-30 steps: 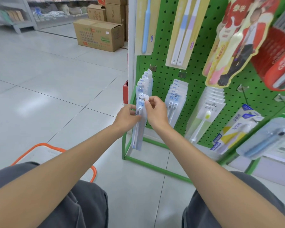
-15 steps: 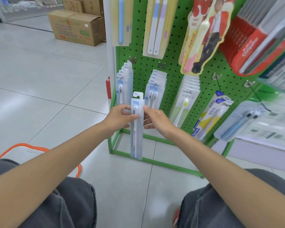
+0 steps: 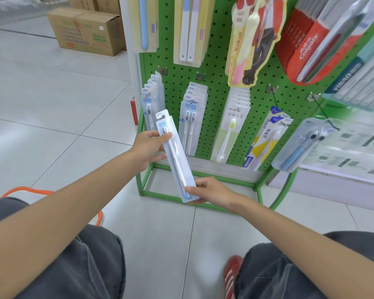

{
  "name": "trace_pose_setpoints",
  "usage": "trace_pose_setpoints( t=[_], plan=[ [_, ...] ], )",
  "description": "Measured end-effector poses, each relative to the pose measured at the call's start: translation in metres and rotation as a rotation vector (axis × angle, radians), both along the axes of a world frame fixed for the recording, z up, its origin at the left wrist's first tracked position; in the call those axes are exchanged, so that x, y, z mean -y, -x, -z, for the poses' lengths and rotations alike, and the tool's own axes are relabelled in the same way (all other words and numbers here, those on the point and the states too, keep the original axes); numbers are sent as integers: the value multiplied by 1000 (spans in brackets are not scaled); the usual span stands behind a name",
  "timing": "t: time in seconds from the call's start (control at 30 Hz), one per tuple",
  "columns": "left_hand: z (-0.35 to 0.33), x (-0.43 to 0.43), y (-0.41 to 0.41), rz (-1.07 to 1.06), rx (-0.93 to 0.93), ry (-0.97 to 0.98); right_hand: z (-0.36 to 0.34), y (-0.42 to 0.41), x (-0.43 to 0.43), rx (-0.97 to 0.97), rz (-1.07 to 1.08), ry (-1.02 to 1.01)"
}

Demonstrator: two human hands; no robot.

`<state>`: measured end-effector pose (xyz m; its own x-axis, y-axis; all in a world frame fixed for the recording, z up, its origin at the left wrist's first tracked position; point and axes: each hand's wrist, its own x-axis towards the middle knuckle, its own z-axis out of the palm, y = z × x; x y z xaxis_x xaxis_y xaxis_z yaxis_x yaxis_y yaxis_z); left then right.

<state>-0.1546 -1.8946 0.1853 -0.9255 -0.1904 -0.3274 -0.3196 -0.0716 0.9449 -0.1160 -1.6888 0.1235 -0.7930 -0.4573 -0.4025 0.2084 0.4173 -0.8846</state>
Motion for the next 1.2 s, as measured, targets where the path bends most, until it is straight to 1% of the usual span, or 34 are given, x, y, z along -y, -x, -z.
trace_pose_setpoints(
  t=[0.17, 0.23, 0.33, 0.4, 0.47, 0.5, 0.6, 0.63, 0.7, 0.8, 0.93, 1.0, 1.07, 1.1, 1.17, 1.2],
  plan=[
    [2, -12, 0, 39, -3, -5, 1, -4, -9, -37, -15, -23],
    [1, -17, 1, 64, -13, 3, 1, -6, -9, -167, -19, -117],
    [0, -25, -1, 127, -41, 26, -2, -10, -8, -436, -111, -372],
    [-2, -29, -4, 176, -61, 58, -3, -11, -6, -525, -161, -452],
    [-1, -30, -6, 174, -79, 70, 0, -8, -4, -547, -192, -511],
    [-1, -29, -6, 160, -81, 63, 0, -6, -2, -500, -198, -499],
    [0, -21, -8, 152, -68, 60, -3, 1, 1, -280, -238, -408],
    [0, -18, -9, 152, -71, 76, -7, 3, 2, -248, -262, -400],
    [-3, -12, -11, 156, -86, 98, -16, 10, 6, -252, -293, -393],
    [-11, -1, -13, 191, -95, 51, -38, 23, 14, -279, -274, -364],
    [-19, 9, -11, 232, -66, 20, -69, 39, 29, -253, -193, -228],
    [-22, 9, -10, 265, -39, 25, -77, 46, 40, -274, -133, -148],
    [-24, 9, -7, 337, -4, 66, -83, 55, 53, -302, -8, -62],
    [-25, 10, -5, 364, 7, 87, -86, 60, 59, -283, 72, -17],
    [-26, 13, -1, 352, 10, 84, -89, 67, 67, -217, 192, 49],
    [-26, 15, 0, 336, 6, 73, -90, 70, 70, -208, 222, 48]
  ],
)
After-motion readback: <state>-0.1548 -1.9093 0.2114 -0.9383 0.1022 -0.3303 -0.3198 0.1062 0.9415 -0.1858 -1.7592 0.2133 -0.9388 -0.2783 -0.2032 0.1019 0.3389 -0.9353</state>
